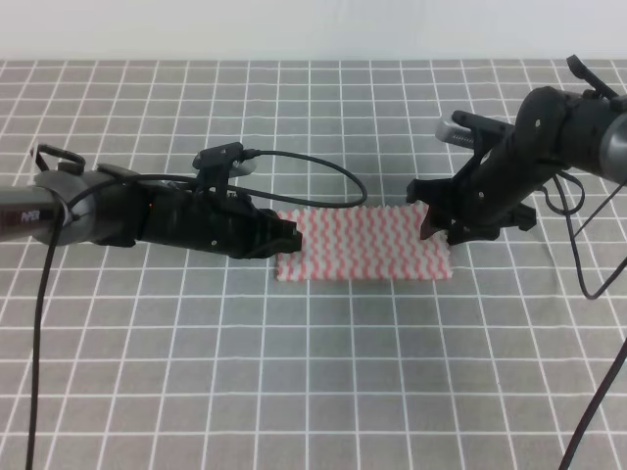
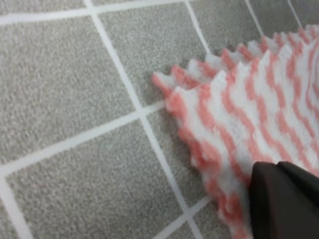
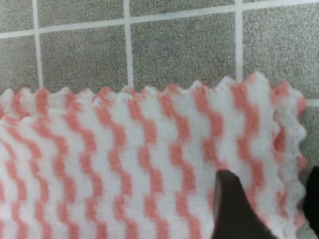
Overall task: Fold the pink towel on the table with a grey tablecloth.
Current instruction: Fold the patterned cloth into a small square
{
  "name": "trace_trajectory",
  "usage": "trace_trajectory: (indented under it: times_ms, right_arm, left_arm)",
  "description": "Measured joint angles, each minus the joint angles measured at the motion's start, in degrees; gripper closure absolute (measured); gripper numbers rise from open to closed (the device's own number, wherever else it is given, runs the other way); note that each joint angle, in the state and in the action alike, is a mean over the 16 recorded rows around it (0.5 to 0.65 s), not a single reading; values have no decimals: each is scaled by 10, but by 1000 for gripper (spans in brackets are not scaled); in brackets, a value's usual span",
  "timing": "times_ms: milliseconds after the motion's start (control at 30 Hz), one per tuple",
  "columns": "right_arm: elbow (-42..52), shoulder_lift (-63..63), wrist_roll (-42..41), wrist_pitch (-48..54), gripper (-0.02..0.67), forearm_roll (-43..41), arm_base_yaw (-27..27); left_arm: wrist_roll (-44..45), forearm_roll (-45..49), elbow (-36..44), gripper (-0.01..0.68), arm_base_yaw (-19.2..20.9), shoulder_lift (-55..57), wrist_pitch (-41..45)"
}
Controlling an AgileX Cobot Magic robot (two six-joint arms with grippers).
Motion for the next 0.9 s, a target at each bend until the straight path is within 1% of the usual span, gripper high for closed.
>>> trace_trajectory:
  times_ms: [67,267,700,900]
  right_arm:
    - [0,0,0,3,365,3,0]
    - [-1,1,-2,10,410,5,0]
    - [-2,1,-9,22,592,3,0]
    - [-17,0,-13,34,641,5,0]
  left_arm:
    - [0,0,0,674,0,0,0]
    - [0,0,0,674,0,0,0]
    - [0,0,0,674,0,0,1]
    - [0,0,0,675,0,0,3]
